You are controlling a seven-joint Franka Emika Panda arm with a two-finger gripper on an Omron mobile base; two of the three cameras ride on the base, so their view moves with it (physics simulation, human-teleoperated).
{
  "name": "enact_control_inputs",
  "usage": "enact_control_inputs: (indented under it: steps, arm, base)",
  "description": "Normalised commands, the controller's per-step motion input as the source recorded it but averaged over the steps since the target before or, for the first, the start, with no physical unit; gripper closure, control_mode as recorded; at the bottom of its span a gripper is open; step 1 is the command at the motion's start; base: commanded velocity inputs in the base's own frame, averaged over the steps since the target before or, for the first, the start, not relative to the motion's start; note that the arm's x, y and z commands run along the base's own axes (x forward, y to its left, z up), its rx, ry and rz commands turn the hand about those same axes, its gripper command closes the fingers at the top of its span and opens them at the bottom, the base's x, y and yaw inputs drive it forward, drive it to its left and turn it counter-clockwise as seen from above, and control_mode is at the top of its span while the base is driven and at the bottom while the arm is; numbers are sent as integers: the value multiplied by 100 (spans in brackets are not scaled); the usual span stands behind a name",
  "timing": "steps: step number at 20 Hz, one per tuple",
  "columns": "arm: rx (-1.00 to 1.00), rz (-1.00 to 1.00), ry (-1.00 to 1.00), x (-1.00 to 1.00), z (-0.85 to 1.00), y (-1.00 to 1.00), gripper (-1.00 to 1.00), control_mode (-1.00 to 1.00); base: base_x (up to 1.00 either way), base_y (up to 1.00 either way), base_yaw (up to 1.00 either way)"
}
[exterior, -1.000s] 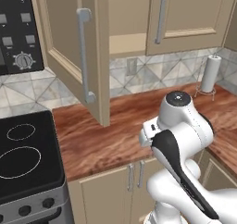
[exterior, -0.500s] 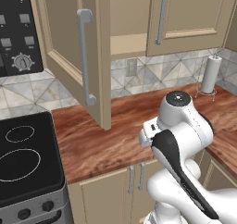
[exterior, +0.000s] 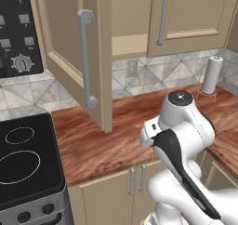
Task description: Open the cabinet and move the ladle to the pot. Then close the cabinet.
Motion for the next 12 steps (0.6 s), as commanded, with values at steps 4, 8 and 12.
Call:
enact_control_inputs:
  steps: [4, 8, 12]
  arm:
    - [9, 0, -3, 13, 4, -5, -100, -100]
    - [1, 0, -6, 5, 0, -5, -100, -100]
    - [0, 1, -22, -9, 0, -17, -100, -100]
  base:
    - [0, 0, 0]
    - [0, 0, 0]
    - [0, 0, 0]
